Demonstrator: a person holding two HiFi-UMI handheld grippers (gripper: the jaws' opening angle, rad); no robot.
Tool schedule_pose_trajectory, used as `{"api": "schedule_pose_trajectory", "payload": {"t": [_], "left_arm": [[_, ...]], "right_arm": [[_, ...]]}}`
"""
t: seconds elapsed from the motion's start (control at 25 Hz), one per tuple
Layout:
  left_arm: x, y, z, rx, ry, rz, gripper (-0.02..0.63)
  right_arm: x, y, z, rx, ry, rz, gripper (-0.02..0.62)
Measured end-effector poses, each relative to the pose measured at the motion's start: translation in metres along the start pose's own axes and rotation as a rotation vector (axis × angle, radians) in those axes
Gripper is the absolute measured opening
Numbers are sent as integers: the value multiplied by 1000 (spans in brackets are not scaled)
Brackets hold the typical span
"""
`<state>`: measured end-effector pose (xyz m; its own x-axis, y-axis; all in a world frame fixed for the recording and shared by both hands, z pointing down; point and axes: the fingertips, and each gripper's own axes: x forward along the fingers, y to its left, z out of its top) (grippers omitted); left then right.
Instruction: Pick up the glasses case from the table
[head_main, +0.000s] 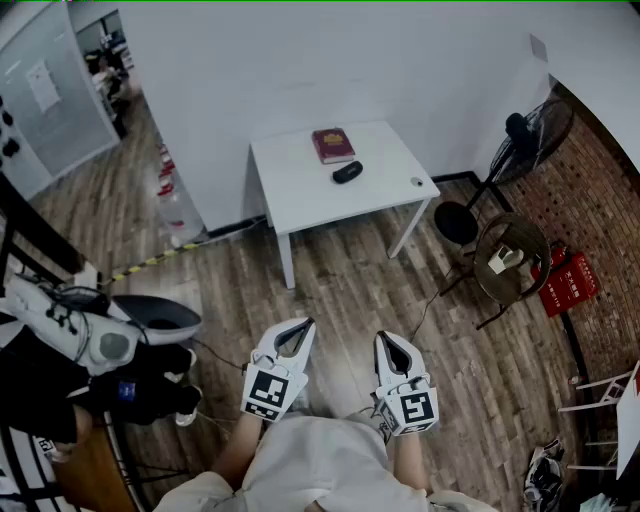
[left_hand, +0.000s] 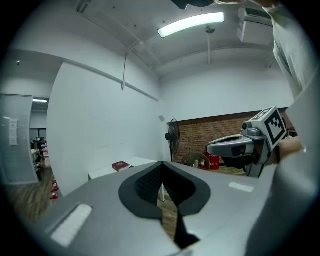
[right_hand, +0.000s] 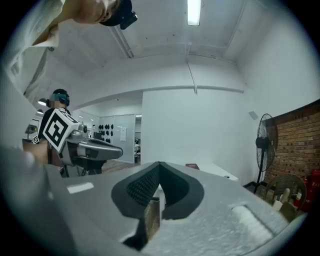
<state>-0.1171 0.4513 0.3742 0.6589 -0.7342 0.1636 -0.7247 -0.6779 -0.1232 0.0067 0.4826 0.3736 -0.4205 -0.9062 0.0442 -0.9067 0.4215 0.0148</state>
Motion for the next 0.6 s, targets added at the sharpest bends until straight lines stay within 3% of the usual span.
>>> {"api": "schedule_pose_trajectory", "payload": {"t": [0.6], "left_arm": [[25,66,-11,-8,-25,-67,18]], "right_arm": [[69,14,3,-36,5,-74,5]]}}
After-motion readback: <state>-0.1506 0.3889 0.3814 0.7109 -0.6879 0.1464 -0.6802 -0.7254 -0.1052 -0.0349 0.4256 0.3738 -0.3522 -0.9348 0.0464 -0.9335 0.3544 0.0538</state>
